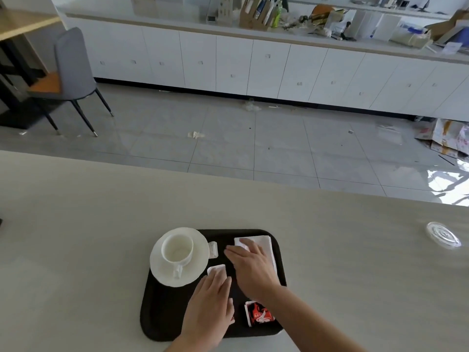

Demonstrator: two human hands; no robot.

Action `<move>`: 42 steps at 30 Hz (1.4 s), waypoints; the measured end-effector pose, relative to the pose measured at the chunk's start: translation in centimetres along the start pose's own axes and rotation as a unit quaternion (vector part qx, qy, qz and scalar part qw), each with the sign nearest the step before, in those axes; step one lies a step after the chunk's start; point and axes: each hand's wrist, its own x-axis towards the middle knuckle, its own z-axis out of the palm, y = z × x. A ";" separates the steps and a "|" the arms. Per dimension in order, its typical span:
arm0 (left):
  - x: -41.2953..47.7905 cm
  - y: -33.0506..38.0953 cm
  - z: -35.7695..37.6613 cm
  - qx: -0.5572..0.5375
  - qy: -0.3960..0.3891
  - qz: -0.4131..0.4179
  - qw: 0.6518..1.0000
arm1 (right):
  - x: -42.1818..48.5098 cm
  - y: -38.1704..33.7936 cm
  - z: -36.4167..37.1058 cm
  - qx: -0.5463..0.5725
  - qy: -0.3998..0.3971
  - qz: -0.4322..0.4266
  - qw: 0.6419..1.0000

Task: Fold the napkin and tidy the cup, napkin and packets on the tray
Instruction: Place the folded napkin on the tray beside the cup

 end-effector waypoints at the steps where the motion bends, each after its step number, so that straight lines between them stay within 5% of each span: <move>1: -0.5 -0.2 0.2 0.012 -0.013 -0.003 1.000 | 0.7 -0.6 0.4 -0.005 -0.034 -0.012 0.999; 10: -2.7 -1.3 1.0 0.030 -0.070 -0.003 0.997 | 1.6 -0.6 2.2 -0.160 -0.152 -0.076 0.972; 15: -3.0 -1.9 1.0 0.012 -0.084 -0.014 0.996 | 1.8 0.1 1.6 -0.104 -0.116 -0.050 0.986; 22: -3.2 -3.8 0.6 -0.021 -0.070 -0.073 0.995 | 4.0 -1.5 2.3 -0.110 -0.189 -0.033 0.975; 34: -2.3 -3.9 0.1 -0.049 -0.024 -0.114 0.992 | 0.9 -1.5 1.8 -0.192 -0.162 -0.085 0.964; 42: -2.2 -3.9 -0.3 -0.108 -0.021 -0.120 0.987 | -2.8 -1.0 1.3 -0.045 -0.092 -0.098 0.990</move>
